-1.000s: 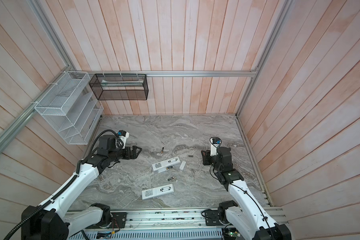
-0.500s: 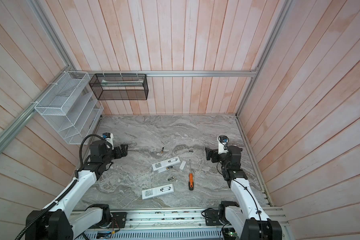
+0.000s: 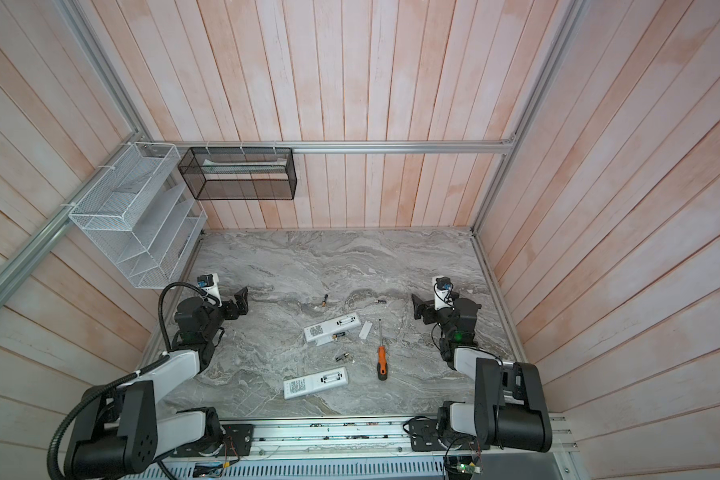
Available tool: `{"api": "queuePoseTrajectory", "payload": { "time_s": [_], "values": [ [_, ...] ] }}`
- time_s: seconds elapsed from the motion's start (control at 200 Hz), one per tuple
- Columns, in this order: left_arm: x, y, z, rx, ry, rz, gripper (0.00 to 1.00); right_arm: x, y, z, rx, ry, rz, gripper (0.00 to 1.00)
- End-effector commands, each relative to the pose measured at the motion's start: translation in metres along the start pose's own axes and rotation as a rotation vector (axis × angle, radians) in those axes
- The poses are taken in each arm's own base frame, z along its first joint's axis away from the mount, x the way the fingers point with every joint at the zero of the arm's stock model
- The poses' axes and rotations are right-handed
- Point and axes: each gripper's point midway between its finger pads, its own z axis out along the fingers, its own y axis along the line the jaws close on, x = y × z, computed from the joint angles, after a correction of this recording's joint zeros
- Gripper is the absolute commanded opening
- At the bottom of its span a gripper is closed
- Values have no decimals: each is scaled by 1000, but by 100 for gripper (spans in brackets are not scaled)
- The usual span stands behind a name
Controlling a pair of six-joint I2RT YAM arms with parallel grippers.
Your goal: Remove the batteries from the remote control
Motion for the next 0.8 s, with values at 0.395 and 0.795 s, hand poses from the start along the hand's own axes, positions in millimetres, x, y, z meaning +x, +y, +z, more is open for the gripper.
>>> {"api": "queuePoseTrajectory", "payload": {
  "time_s": [0.395,0.795],
  "values": [
    [9,-11,11,89,-152,100,100,-11,-35,1,173,-159,46,97],
    [9,-9,14,60,-138,105,100,-7,-40,3,223,-130,59,98]
  ]
}}
